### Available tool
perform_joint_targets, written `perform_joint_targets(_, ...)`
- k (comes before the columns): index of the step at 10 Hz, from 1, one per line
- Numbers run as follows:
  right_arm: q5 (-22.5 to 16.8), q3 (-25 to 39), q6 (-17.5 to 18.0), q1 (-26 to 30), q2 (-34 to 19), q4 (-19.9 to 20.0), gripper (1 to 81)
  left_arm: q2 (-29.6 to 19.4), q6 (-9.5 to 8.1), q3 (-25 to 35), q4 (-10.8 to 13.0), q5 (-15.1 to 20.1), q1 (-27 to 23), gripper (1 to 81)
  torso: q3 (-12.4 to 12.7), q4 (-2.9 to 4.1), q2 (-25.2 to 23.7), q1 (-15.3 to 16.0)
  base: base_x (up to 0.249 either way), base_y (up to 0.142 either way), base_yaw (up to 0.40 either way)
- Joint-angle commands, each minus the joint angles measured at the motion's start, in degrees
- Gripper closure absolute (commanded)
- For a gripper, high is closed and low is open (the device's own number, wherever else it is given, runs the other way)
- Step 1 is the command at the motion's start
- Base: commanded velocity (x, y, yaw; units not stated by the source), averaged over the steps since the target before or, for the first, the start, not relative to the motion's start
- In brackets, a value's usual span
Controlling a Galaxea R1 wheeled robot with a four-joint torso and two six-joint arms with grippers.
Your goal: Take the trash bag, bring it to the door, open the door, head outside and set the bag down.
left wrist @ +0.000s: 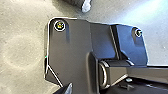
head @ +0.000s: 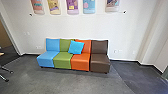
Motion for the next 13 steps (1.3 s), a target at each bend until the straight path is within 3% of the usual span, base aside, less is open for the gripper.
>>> perform_joint_targets(1,-4.8,12.6,0.5,2.8,-9.2,0.5,1.0,-6.2,-0.31,8.0,-0.3,3.0,-3.1,1.0,0.0,0.00,0.0,0.0,0.000,0.000,0.000)
perform_joint_targets(4,-4.7,21.1,0.5,3.6,-15.5,0.5,1.0,-7.8,-0.31,9.0,-0.3,2.8,-3.5,1.0,0.0,0.00,0.0,0.0,0.000,0.000,0.000)
perform_joint_targets(5,-4.7,24.6,0.5,4.3,-18.1,0.5,1.0,-8.6,-0.40,9.9,-0.3,2.6,-3.5,1.0,0.0,0.00,-5.7,3.7,0.000,0.000,0.000)
perform_joint_targets(6,-4.6,28.5,0.5,4.8,-21.1,0.6,1.0,-9.6,-0.66,10.6,-0.7,2.6,-4.0,1.0,-2.2,0.00,-5.8,3.7,0.000,0.000,0.000)
perform_joint_targets(7,-4.6,31.5,0.6,5.5,-23.5,0.6,1.0,-10.1,-0.66,10.7,-1.3,2.6,-4.6,1.0,-5.0,-1.69,-6.5,4.1,0.000,0.000,0.000)
perform_joint_targets(8,-4.6,34.6,0.6,6.1,-26.0,0.8,1.0,-10.5,-0.75,10.8,-1.4,2.6,-5.1,1.0,-5.7,-1.61,-7.6,4.8,0.000,0.000,0.000)
perform_joint_targets(9,-4.5,36.5,0.6,6.5,-27.7,0.9,1.0,-10.7,-1.27,10.8,-2.0,2.6,-5.6,1.0,-7.0,-1.97,-9.3,5.8,0.000,0.000,0.000)
perform_joint_targets(10,-4.5,37.6,0.7,6.9,-28.7,0.9,1.0,-10.8,-1.28,10.7,-2.9,2.6,-6.2,1.0,-8.7,-0.89,-11.2,7.0,0.000,0.000,0.000)
perform_joint_targets(11,-4.5,38.5,0.9,7.3,-29.5,0.9,1.0,-10.8,-1.28,10.4,-4.2,2.7,-6.9,1.0,-10.7,-1.20,-13.4,8.4,0.000,0.000,0.000)
perform_joint_targets(12,-4.5,39.7,1.2,7.8,-30.2,0.9,1.0,-11.0,-1.28,10.5,-4.9,3.0,-7.7,1.0,-7.4,-1.29,-15.5,9.8,0.000,0.000,0.000)
perform_joint_targets(13,-4.5,40.9,1.2,8.1,-31.2,0.9,1.0,-11.0,-1.28,10.7,-5.8,3.1,-8.4,1.0,-9.1,-1.29,-17.4,11.0,0.000,0.000,0.000)
